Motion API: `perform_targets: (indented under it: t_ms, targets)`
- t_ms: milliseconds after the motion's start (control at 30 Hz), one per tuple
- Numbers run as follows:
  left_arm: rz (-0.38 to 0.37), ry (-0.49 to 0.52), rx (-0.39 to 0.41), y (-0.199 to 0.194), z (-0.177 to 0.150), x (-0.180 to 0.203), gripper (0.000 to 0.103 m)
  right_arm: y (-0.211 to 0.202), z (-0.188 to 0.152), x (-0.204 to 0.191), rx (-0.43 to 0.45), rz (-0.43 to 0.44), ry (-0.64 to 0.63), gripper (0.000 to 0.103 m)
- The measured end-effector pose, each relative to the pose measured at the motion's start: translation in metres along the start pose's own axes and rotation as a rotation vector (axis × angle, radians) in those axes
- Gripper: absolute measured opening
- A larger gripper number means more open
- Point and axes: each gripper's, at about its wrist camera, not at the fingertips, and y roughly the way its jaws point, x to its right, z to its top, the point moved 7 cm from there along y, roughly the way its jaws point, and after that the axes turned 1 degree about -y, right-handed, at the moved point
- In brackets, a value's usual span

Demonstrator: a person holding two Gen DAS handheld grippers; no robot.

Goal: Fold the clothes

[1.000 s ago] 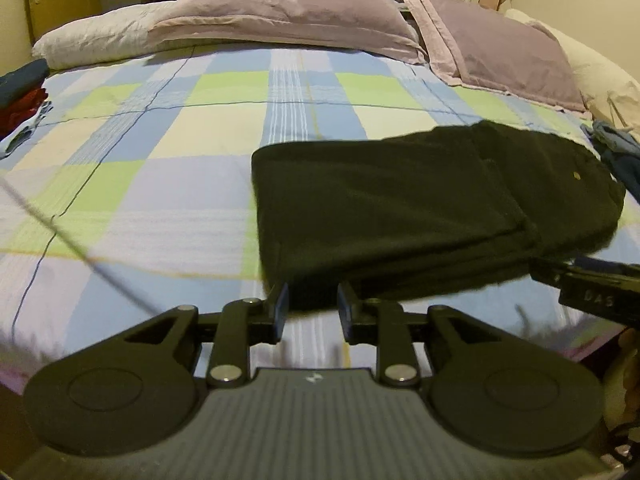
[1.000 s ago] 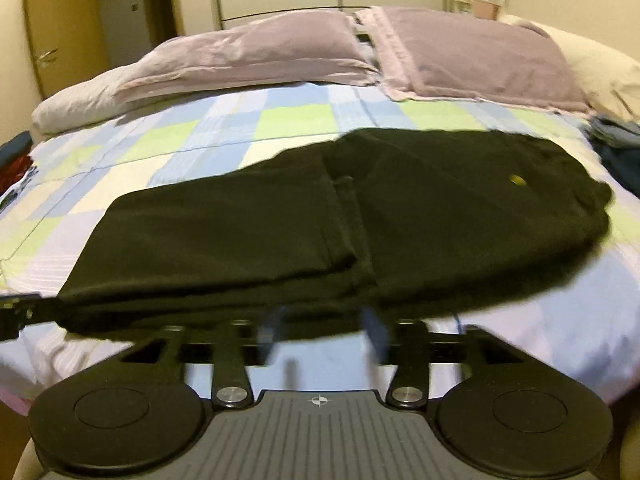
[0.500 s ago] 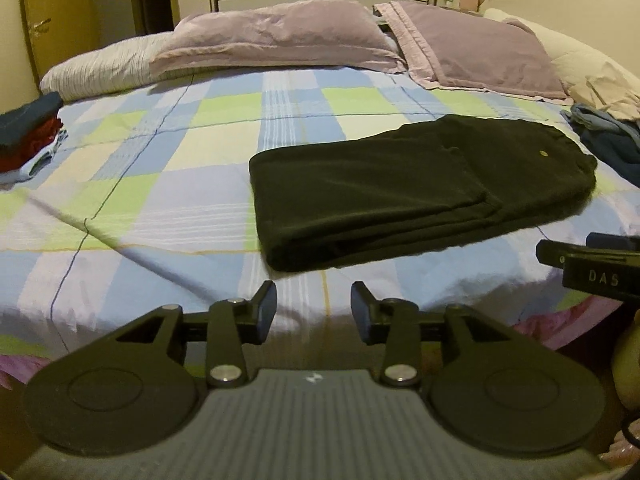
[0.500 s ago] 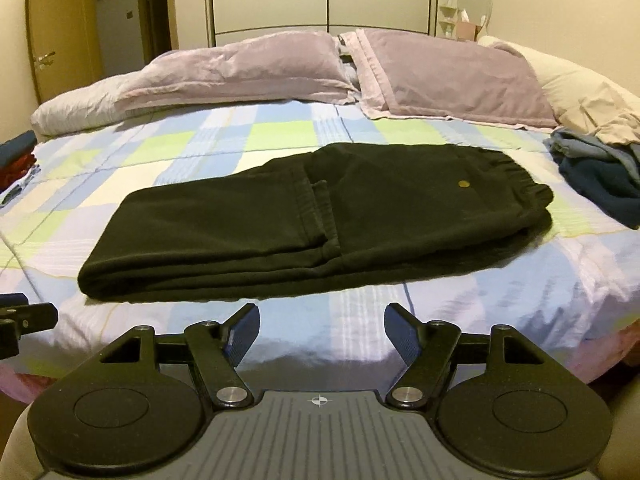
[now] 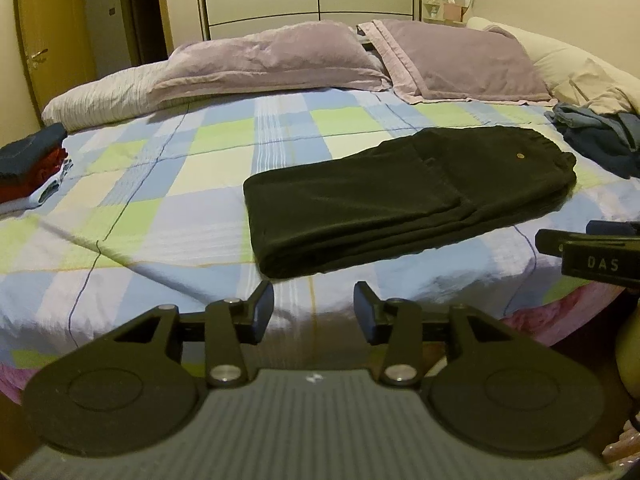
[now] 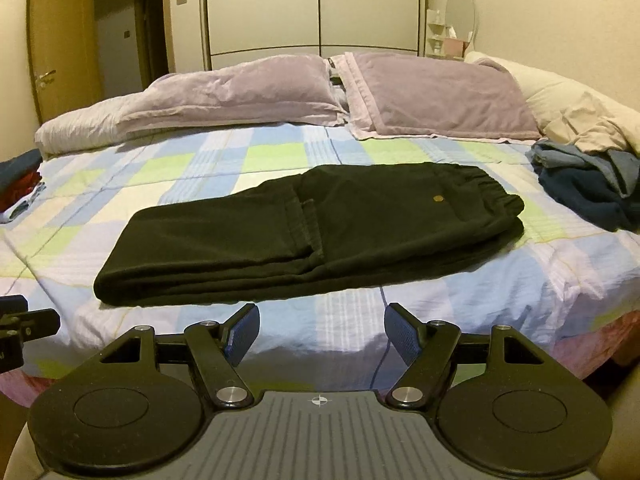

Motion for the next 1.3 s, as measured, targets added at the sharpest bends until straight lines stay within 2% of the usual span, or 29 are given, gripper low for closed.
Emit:
perform_targets:
  t_ms: [367,633,800,1067,1300]
  targets:
    - [-0.026,0.022,-0.012,0.008,0.0,0.012,0.04,0.001,-0.003,0.013,-0.001,0.001,0.03,0.072]
    - [-0.055,0.008,-0.018,0.033,0.009,0.014,0.04,0.022,-0.015,0.04,-0.044,0.007,0.115,0.072]
    - [-0.075,-0.032,-0.003,0.059,0.023,0.001,0.04,0.049,-0.027,0.086,-0.065,0.071,0.331,0.072]
    - [-0.147,-0.064,-0.003,0.117,0.047,-0.013,0.035,0.098,-0.02,0.203,0.075,0.272,0.964,0.072]
    - [-0.197,-0.088,-0.036,0.162,0.057,-0.016,0.028,0.14,-0.002,0.265,0.118,0.231,1.141,0.072]
